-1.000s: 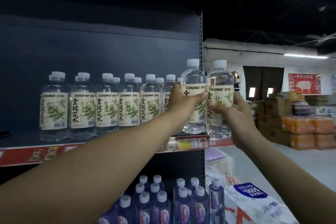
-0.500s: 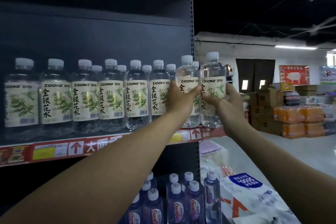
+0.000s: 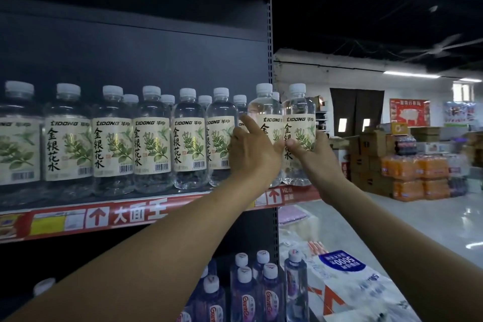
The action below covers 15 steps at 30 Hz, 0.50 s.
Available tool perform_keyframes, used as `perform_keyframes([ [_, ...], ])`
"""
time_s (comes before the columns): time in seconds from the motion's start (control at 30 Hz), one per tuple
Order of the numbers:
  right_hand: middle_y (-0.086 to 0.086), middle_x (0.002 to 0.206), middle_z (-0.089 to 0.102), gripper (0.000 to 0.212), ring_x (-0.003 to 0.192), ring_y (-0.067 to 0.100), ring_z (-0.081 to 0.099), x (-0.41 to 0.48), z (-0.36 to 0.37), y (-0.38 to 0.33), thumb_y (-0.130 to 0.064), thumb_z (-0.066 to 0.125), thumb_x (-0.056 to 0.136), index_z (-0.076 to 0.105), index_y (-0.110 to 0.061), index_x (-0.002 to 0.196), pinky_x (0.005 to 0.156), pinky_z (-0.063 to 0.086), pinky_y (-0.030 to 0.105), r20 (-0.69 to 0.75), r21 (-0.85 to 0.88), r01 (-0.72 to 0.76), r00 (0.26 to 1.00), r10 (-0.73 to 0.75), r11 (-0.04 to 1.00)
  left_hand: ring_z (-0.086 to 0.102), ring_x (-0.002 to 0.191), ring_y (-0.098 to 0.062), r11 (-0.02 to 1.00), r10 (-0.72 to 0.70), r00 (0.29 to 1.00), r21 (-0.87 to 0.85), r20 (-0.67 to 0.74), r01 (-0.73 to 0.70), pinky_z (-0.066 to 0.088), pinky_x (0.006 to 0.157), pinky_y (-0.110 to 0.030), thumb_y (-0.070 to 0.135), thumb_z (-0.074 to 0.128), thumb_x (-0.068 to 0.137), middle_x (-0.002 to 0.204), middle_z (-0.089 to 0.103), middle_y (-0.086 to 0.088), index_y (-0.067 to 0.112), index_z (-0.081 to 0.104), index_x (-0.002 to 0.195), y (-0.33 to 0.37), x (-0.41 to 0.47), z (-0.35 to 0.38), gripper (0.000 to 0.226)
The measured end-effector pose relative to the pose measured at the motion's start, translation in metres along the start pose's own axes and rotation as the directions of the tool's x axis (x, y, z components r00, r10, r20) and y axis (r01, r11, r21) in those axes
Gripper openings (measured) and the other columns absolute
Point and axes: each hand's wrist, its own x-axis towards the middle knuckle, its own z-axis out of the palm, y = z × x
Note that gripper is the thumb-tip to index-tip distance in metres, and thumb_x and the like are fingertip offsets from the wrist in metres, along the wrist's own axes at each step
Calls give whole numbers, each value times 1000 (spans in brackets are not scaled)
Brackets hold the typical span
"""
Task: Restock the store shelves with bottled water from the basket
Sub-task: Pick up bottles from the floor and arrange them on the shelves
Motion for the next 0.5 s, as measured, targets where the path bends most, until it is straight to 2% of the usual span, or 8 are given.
perform_keyframes([
  [0.1,-2,112,61,56,89,7,59,2,-1,3,-41,67,89,42,-16,132,64,46,25,9,-95,13,1000,-12,995,32,137,-37,999,1,999,32,-39,1,37,107,-45,56,57,90,152,25,-21,5,8,153,2,0,-2,95],
  [0.2,-1,115,64,54,92,12,63,5,-1,3,-40,66,89,43,-17,132,69,53,30,23,-163,15,1000,-11,986,30,135,-33,982,66,992,185,-108,-45,35,107,-43,64,53,88,149,27,-18,0,20,149,-3,2,-7,94],
  [0.27,-3,115,66,53,97,16,66,6,1,3,-41,67,88,45,-19,131,81,57,41,17,-194,11,1000,-8,981,29,137,-34,982,71,992,180,-108,-51,36,106,-45,64,54,87,151,25,-17,1,16,151,-5,3,-7,97],
  [0.33,-7,112,65,53,99,16,65,5,5,2,-38,68,88,43,-21,131,86,56,44,3,-222,24,1000,-24,975,29,140,-36,995,73,992,76,-102,-66,40,105,-46,53,61,89,155,21,-18,7,5,155,-8,1,-3,98],
  [0.43,-9,106,57,70,93,19,62,0,11,3,-35,71,87,27,-24,140,82,52,40,-36,-303,42,998,-56,952,43,129,-36,982,185,973,56,-136,-179,50,91,-43,37,65,91,151,27,-21,20,-3,155,-18,0,3,95],
  [0.5,-5,103,56,77,89,24,63,1,12,6,-38,73,85,22,-26,142,83,54,44,-54,-359,32,997,-55,933,52,115,-34,967,248,958,89,-146,-237,54,79,-40,34,63,93,146,28,-22,24,0,154,-26,4,3,89],
])
